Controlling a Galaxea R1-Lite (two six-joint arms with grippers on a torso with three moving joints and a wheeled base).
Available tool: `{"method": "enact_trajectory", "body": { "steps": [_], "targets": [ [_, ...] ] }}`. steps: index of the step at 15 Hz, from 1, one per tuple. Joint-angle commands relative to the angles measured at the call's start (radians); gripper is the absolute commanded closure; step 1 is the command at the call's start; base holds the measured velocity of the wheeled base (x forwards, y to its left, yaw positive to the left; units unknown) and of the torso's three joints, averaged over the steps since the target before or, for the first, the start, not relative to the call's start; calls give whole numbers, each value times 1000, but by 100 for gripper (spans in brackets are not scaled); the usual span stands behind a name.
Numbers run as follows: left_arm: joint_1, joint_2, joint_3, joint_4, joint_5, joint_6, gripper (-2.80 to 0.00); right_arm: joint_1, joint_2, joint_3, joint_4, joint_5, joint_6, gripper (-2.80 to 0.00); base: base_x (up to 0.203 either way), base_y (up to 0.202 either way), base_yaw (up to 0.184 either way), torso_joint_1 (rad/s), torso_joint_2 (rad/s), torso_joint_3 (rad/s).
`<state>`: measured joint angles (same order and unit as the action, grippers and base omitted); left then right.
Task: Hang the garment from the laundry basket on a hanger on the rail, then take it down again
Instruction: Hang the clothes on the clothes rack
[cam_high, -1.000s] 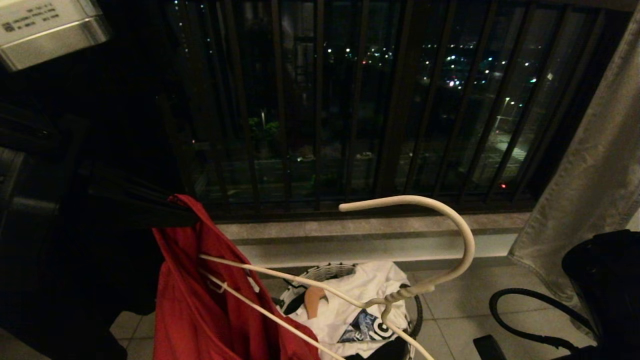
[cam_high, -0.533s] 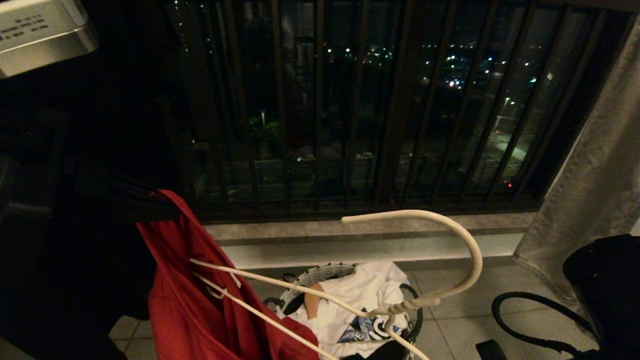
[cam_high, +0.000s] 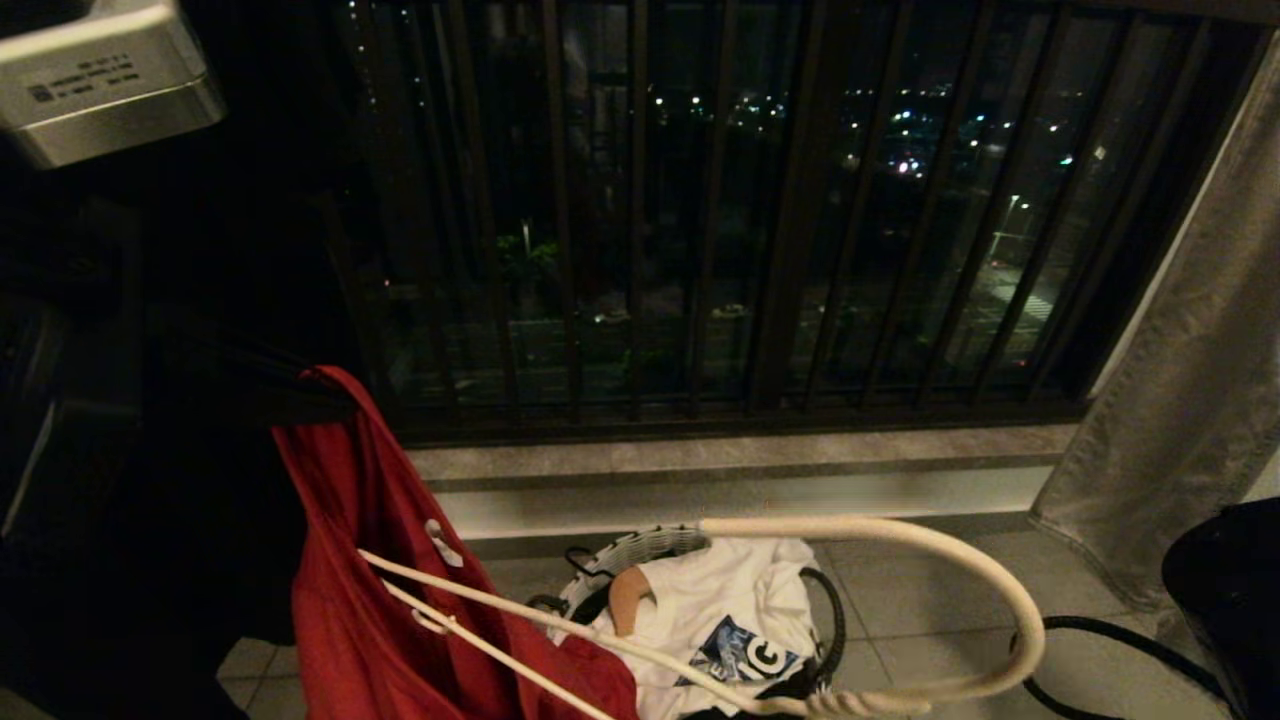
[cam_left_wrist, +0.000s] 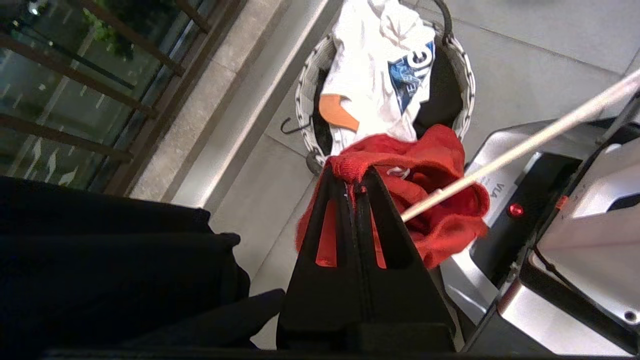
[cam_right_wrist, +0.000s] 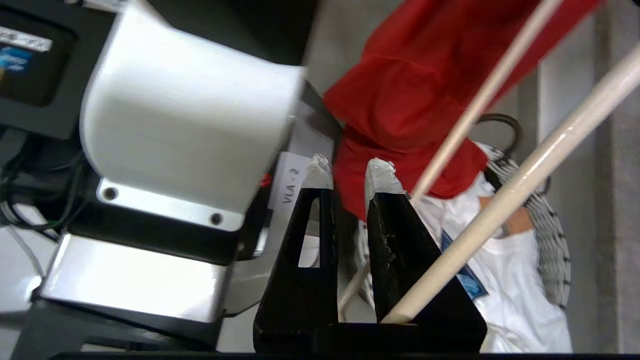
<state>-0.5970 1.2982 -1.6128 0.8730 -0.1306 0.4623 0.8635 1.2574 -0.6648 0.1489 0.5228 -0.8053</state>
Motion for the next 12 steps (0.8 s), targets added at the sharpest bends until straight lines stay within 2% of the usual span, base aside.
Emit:
{"method": "enact_trajectory", "body": {
  "steps": [1, 5, 12],
  "targets": [
    [-1, 18, -22, 5, -1, 2, 0, 15, 1, 2, 1, 3, -5, 0, 0, 0, 0, 0, 0, 0],
    [-3, 49, -36, 0, -6, 5, 0, 34, -1, 2, 1, 5, -5, 0, 0, 0, 0, 0, 0, 0],
    [-4, 95, -41, -49, -7, 96, 0, 69, -7, 11, 3, 5, -5, 0, 0, 0, 0, 0, 0, 0]
  ]
}}
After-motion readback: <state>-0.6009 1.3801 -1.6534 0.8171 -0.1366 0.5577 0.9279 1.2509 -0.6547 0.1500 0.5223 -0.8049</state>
